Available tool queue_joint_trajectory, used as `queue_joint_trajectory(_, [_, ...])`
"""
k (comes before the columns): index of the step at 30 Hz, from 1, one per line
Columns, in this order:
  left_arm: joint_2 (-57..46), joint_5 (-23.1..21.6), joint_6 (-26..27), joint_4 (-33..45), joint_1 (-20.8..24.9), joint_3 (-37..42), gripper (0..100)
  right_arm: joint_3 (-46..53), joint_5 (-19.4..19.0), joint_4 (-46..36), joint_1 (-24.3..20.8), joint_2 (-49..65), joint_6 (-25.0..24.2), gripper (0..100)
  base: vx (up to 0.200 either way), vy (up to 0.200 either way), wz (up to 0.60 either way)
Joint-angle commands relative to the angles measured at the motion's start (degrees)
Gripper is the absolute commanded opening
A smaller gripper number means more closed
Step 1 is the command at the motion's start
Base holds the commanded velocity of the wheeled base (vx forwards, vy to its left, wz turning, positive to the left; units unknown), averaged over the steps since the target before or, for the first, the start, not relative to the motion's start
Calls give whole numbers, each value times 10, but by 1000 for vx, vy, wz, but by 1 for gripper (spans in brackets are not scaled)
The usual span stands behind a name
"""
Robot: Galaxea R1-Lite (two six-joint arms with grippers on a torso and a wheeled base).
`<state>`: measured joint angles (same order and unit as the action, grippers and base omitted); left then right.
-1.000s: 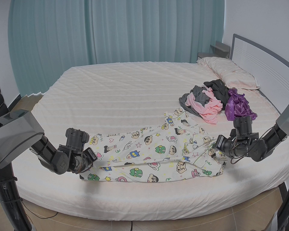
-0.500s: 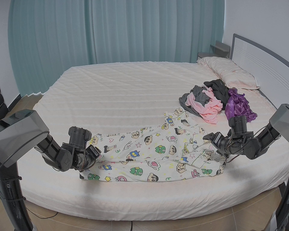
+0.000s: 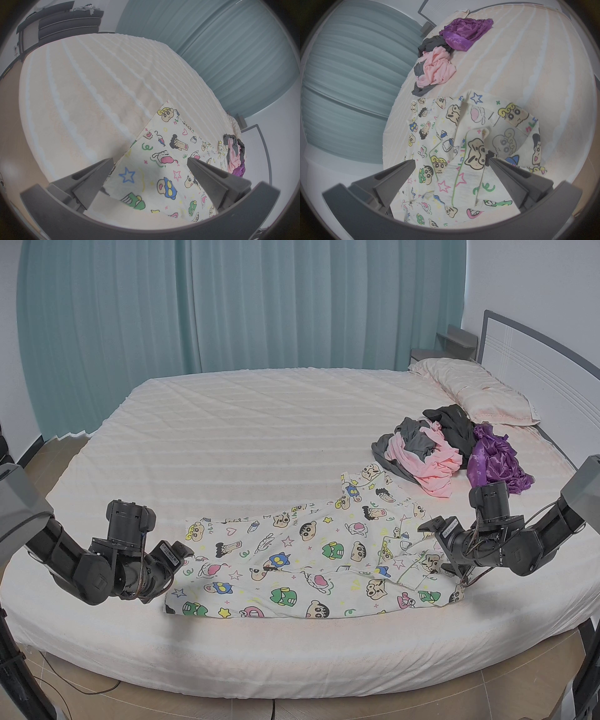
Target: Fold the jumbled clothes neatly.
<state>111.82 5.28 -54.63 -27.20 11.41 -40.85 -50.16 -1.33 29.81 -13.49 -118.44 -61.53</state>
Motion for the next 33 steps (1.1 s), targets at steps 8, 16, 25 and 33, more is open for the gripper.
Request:
queue_joint_trajectory(8, [-35,-4,-17,-16,6,39,100,-24,14,4,-2,-64,6,100,0,0,0])
queue_joint_trajectory(16, [-35,-4,-17,-16,6,39,100,-53,18,1,0,-92,9,0,0,0,0])
queue_joint_trajectory(25, [-31,-3,-22,-17,27,47,100,-16,41,3,4,-36,10,0,0,0,0])
queue_joint_trajectory(33, [-28,-3,-29,-17,48,52,100,40,41,-5,-2,53,18,0,0,0,0])
